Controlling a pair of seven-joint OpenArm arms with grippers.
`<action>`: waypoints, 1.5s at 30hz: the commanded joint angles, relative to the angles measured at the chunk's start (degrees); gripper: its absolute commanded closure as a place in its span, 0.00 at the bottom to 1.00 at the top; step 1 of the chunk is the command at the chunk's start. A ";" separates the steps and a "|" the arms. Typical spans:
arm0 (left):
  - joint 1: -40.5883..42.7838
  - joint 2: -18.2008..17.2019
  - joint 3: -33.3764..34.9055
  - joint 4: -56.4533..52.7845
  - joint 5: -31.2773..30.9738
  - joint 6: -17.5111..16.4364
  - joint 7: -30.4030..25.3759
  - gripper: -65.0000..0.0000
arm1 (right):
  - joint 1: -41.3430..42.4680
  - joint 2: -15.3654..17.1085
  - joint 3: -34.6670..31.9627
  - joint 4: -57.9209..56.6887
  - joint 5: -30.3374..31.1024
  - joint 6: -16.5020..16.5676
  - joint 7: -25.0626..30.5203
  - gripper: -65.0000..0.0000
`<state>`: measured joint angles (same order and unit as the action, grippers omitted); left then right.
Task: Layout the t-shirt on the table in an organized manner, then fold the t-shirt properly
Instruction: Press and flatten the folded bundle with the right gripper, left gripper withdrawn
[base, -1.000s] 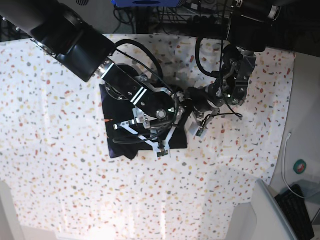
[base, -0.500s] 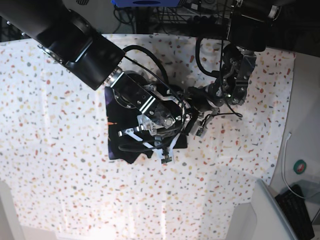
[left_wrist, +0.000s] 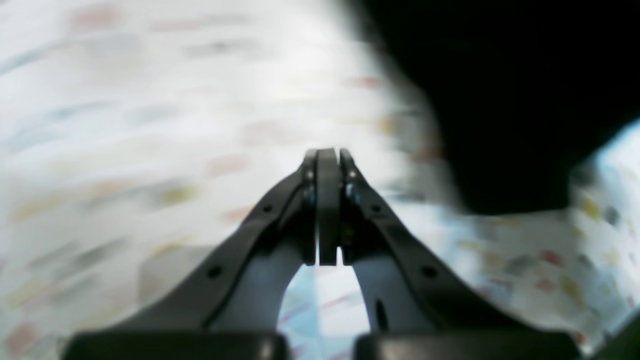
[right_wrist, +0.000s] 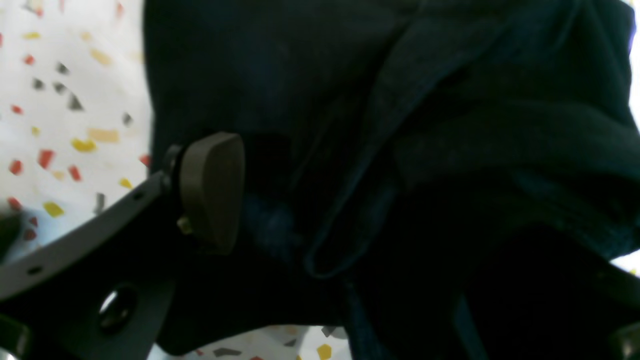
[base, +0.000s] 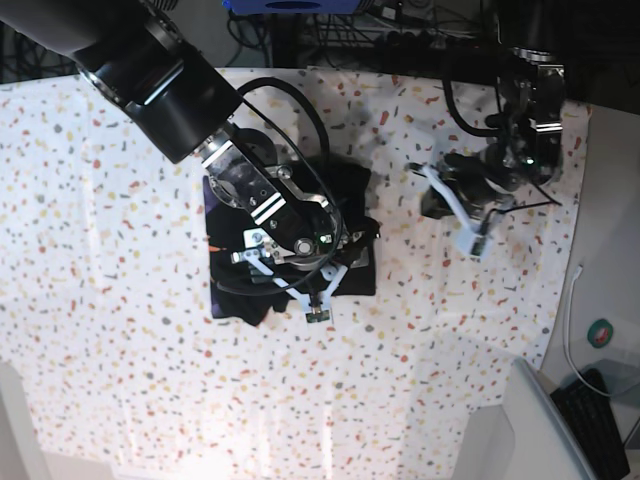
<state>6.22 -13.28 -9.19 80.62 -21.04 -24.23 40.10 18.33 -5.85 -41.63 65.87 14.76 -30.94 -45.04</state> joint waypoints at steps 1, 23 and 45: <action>0.24 -0.83 -3.51 1.27 -0.37 -0.34 0.04 1.00 | 1.41 -0.88 0.18 0.99 -0.48 0.30 1.21 0.28; -1.60 -8.39 -18.11 -7.52 -0.46 -0.34 0.12 1.00 | -3.60 1.14 -10.73 24.82 -1.53 0.21 -8.02 0.33; 0.24 -8.39 -31.03 -6.99 -0.37 -0.52 0.12 1.00 | -7.03 5.28 11.52 10.75 -11.20 2.67 8.77 1.00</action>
<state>6.83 -20.58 -39.92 72.58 -21.02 -24.80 41.23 9.76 -0.12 -30.22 75.53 4.43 -28.03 -37.80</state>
